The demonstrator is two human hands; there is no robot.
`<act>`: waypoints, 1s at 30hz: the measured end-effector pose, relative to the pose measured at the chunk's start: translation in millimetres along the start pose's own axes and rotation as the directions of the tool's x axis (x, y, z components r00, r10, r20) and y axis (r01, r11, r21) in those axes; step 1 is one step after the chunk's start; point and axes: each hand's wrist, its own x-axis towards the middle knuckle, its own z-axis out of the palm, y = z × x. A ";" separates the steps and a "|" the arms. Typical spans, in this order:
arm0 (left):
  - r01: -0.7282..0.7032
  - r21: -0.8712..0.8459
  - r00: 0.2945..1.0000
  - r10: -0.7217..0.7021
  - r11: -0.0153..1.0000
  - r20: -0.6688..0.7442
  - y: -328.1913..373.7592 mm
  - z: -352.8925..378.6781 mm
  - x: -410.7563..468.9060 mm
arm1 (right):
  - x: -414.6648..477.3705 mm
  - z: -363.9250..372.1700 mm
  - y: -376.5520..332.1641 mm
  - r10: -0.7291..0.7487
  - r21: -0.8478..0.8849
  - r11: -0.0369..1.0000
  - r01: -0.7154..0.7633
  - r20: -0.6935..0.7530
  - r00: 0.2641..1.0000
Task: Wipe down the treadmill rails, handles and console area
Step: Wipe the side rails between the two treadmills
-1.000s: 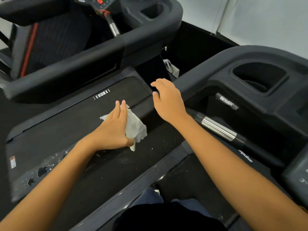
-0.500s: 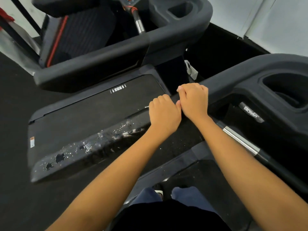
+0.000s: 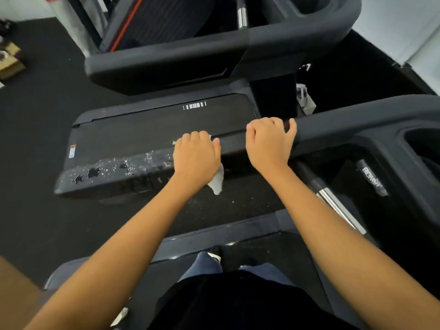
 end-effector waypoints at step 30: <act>0.012 -0.099 0.999 -0.017 0.995 -0.048 -43.5 8.0 -62.8 | -13.0 10.4 0.4 -0.049 0.065 0.996 0.058 -0.128 0.991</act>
